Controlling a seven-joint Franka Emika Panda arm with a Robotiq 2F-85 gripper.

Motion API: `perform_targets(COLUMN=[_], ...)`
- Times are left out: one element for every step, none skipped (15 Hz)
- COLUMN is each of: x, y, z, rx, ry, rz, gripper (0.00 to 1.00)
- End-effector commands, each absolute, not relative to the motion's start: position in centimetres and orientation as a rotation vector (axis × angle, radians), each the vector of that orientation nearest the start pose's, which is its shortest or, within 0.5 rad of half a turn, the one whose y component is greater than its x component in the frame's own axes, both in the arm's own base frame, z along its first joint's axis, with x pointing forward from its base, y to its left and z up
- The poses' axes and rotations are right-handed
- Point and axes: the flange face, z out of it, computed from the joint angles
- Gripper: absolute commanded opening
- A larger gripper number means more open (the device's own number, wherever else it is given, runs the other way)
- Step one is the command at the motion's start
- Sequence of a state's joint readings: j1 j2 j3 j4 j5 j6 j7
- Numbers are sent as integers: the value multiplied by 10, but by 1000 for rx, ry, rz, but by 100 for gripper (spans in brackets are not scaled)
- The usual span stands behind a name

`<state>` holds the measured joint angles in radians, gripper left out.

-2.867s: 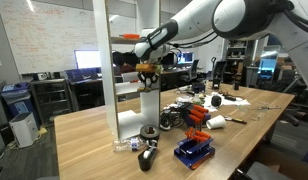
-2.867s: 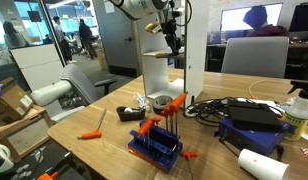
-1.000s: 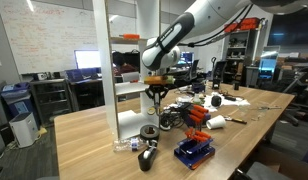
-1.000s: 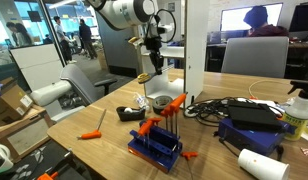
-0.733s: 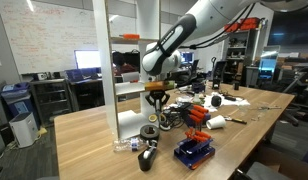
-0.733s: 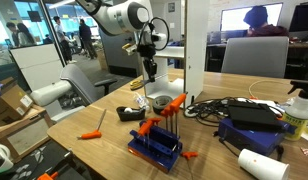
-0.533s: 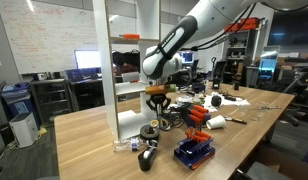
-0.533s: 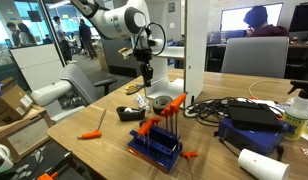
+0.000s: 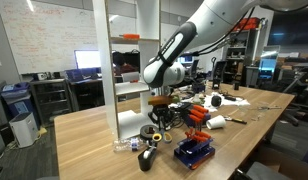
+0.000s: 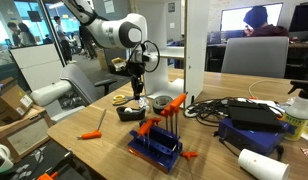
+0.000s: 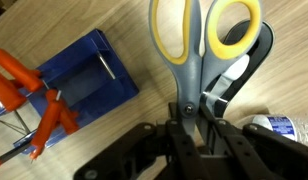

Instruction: Remove the scissors from the second shelf

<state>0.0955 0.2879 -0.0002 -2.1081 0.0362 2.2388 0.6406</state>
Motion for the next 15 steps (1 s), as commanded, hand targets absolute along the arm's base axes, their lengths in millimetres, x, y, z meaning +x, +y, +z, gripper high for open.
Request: perform_targets(x=[544, 542, 540, 539, 538, 537, 536, 536, 536, 535, 535, 534, 534, 534, 534], y=[57, 56, 55, 54, 54, 53, 53, 52, 51, 50, 50, 49, 48, 47, 47], z=[254, 248, 244, 240, 236, 232, 228, 224, 221, 218, 215, 213, 211, 210, 209], rx=[-2992, -2987, -2985, -2981, -2977, -2972, -2968, -2963, -2957, -2955, -2951, -2949, -2947, -2942, -2936], ry=[869, 878, 885, 891, 897, 901, 904, 910, 915, 919, 924, 928, 930, 937, 946], rz=[292, 292, 291, 286, 279, 274, 271, 267, 266, 264, 262, 262, 262, 267, 277], gripper=[9, 9, 9, 9, 10, 9, 9, 9, 9, 9, 9, 9, 9, 11, 48])
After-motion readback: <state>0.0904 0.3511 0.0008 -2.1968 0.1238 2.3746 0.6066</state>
